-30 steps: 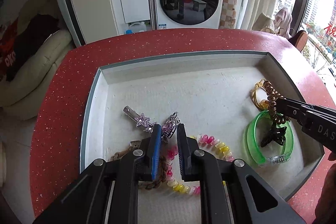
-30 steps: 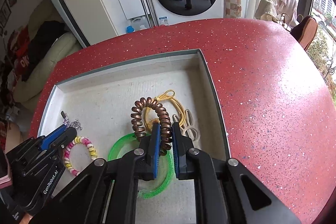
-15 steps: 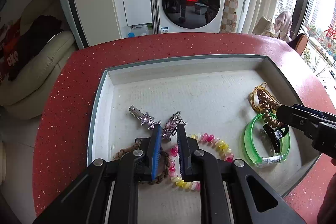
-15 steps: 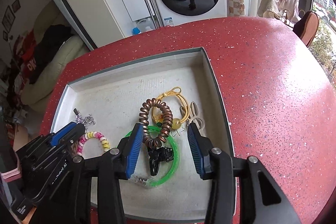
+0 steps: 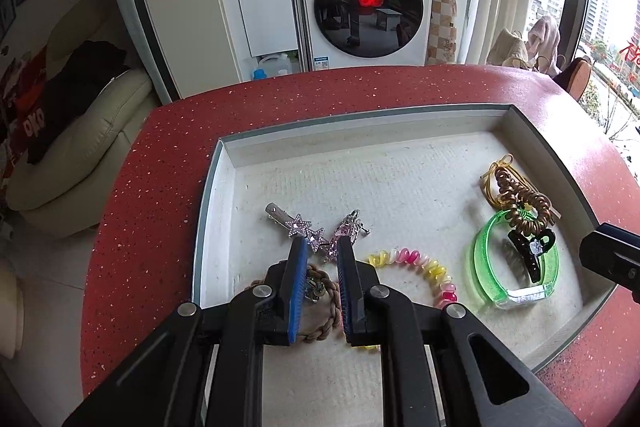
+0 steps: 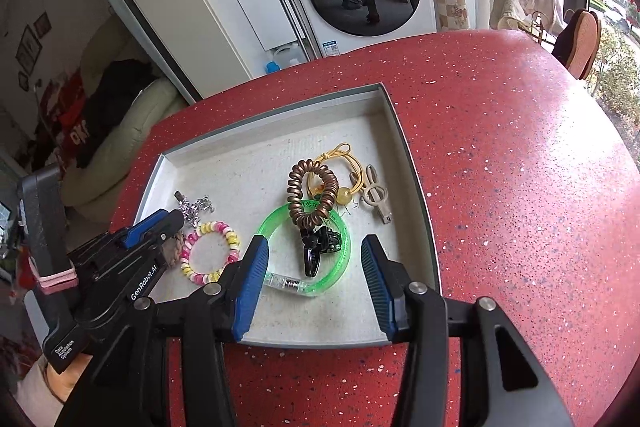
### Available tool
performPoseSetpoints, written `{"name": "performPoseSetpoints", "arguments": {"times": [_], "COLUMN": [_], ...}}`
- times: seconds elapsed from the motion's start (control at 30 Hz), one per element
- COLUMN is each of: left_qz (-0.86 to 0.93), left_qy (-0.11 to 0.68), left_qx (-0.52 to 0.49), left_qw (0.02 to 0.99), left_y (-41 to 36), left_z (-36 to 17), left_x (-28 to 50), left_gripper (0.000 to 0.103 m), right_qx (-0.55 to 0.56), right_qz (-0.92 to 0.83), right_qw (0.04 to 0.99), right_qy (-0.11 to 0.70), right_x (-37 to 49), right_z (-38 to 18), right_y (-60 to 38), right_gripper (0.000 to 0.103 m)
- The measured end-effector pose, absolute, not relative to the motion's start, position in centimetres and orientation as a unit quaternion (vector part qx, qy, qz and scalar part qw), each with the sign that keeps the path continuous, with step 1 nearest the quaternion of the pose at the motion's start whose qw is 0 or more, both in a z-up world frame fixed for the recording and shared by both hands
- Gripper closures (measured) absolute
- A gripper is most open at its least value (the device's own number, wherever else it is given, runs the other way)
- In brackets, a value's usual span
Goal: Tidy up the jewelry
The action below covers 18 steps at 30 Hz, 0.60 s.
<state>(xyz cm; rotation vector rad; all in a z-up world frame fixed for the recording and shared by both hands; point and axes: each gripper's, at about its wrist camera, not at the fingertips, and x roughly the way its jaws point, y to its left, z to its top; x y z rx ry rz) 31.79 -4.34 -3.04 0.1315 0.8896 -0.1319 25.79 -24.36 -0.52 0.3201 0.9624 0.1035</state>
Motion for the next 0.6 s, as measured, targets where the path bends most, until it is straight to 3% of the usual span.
{"name": "performPoseSetpoints", "arguments": {"times": [0.1, 0.13, 0.17, 0.2, 0.23, 0.6], "left_qz": [-0.056, -0.054, -0.052, -0.047, -0.043, -0.042], "left_qy": [0.424, 0.423, 0.422, 0.418, 0.405, 0.407], "left_qx": [0.064, 0.064, 0.065, 0.064, 0.061, 0.060], "left_qw": [0.902, 0.902, 0.903, 0.905, 0.911, 0.911], "left_y": [-4.1, -4.0, -4.0, -3.8, -3.6, -2.6], "left_z": [-2.8, -2.7, -2.7, -2.5, -2.2, -1.7], "left_x": [31.6, 31.5, 31.4, 31.2, 30.8, 30.0], "left_gripper": [0.069, 0.061, 0.022, 0.004, 0.000, 0.000], "right_qx": [0.152, 0.151, 0.151, 0.152, 0.154, 0.136], "right_qz": [0.053, 0.053, 0.053, 0.053, 0.054, 0.047], "right_qw": [0.873, 0.873, 0.873, 0.872, 0.871, 0.875], "right_qy": [0.461, 0.461, 0.461, 0.462, 0.463, 0.462], "right_x": [25.4, 25.3, 25.2, 25.2, 25.1, 24.8], "right_z": [-0.3, -0.3, -0.4, -0.4, -0.5, -0.1], "right_y": [-24.2, -24.2, -24.2, -24.1, -24.1, -23.7], "right_gripper": [0.051, 0.051, 0.051, 0.051, 0.051, 0.051]}}
